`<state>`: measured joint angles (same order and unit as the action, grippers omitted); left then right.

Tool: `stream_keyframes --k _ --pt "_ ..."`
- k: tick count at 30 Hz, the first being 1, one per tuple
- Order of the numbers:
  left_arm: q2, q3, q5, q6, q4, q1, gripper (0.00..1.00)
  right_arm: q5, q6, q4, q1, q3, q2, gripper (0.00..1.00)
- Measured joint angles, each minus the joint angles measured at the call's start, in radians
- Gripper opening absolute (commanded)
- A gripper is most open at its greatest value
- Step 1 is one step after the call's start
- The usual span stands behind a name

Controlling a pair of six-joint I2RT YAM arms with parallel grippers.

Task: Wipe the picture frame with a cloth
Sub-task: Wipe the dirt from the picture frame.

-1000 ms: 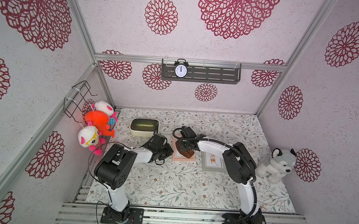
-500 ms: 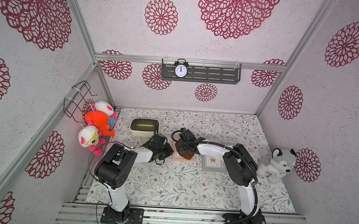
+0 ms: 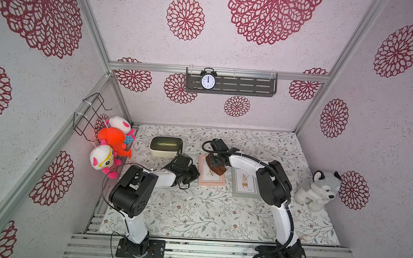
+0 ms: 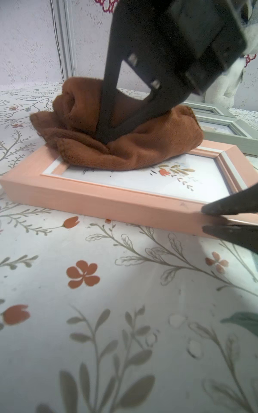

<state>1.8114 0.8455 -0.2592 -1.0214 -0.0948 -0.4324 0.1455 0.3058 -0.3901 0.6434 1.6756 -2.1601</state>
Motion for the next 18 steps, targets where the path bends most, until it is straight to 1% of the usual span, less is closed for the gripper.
stream_keyframes --k 6,9,11,14,18 --pt "0.000 0.020 0.004 0.004 0.038 -0.002 0.13 -0.009 -0.009 -0.041 -0.013 -0.109 0.222 0.00" --pt "0.000 0.028 0.006 0.007 0.055 -0.003 0.13 -0.019 -0.010 -0.043 -0.002 -0.166 0.277 0.00" --pt "0.001 0.032 0.006 0.008 0.061 -0.004 0.13 -0.029 -0.016 -0.044 0.016 -0.203 0.272 0.00" --pt "0.002 0.035 0.007 0.008 0.067 -0.005 0.13 -0.052 -0.023 -0.062 0.048 -0.243 0.224 0.00" --pt "0.003 0.036 0.006 0.008 0.068 -0.005 0.13 -0.064 -0.029 -0.065 0.076 -0.237 0.134 0.00"
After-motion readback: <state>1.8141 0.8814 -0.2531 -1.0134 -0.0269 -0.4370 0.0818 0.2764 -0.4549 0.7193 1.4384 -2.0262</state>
